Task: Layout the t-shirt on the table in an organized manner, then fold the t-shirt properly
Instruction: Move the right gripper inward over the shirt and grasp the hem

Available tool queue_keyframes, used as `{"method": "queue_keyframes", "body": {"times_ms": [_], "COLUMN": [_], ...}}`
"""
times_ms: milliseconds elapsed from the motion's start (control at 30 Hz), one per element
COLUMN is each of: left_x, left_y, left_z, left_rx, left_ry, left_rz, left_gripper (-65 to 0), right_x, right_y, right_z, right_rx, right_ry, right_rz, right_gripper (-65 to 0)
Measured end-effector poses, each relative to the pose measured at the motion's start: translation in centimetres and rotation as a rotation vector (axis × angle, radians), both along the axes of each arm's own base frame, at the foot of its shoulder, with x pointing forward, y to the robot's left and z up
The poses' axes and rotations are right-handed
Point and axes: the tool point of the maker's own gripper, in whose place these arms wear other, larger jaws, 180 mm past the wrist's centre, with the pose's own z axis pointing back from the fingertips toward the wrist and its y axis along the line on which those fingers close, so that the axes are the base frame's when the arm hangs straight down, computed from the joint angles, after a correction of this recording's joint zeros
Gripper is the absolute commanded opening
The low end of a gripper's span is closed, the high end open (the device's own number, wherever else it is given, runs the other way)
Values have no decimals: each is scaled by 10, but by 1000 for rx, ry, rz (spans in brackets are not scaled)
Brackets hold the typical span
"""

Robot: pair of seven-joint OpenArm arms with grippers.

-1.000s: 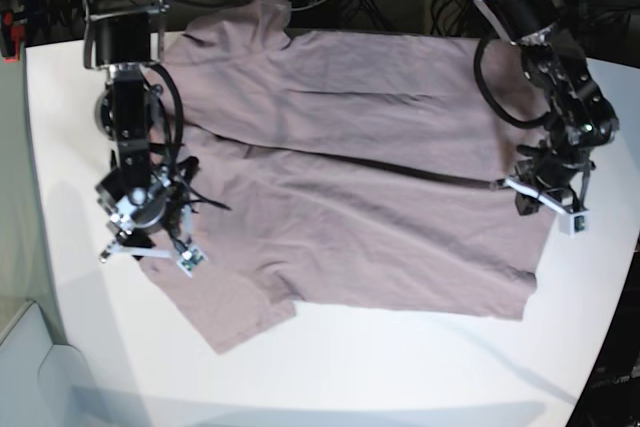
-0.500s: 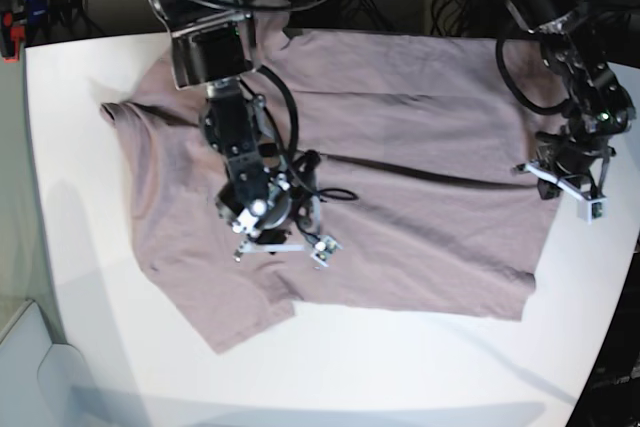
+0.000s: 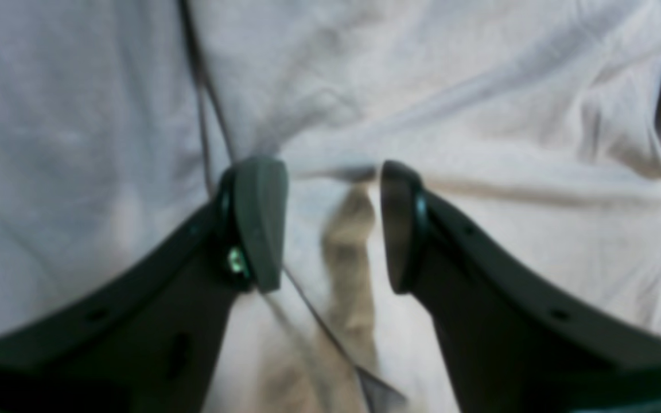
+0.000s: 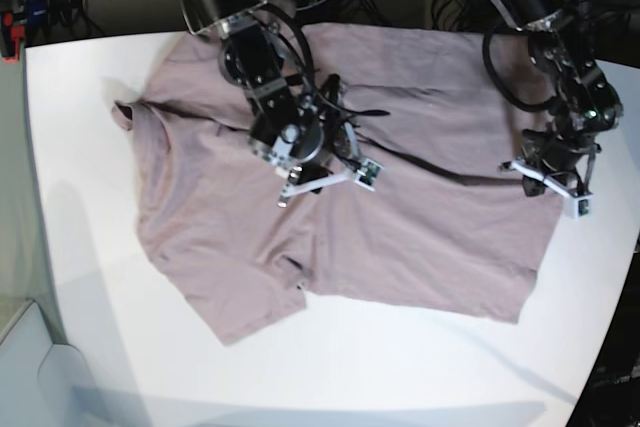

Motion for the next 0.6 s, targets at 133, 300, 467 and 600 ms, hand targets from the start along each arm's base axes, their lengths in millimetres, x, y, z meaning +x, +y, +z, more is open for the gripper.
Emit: {"method": "queue_keyframes", "body": {"times_ms": [133,300,467,600], "left_x": [12,25,22,13], "left_y": [-11,-46,-39,-32], "left_z": [8,7,-13,-34], "left_rx": [-11,-19,-42,-55], "left_ry": [-34,-36,-14,32], "left_rz": [-17,-126,-88,-87], "left_gripper": [-649,-649,-649,-649], "right_x": [-38,-89,-39,3], "right_y": [41,76,38,-11], "right_z": [-4,6,59,75], "right_rx": [36,106,129,82], "right_ry": [-5,36,-138,-220], "right_rz": [126,271,105,-26], "right_gripper": [-373,-373,-372,-372]}}
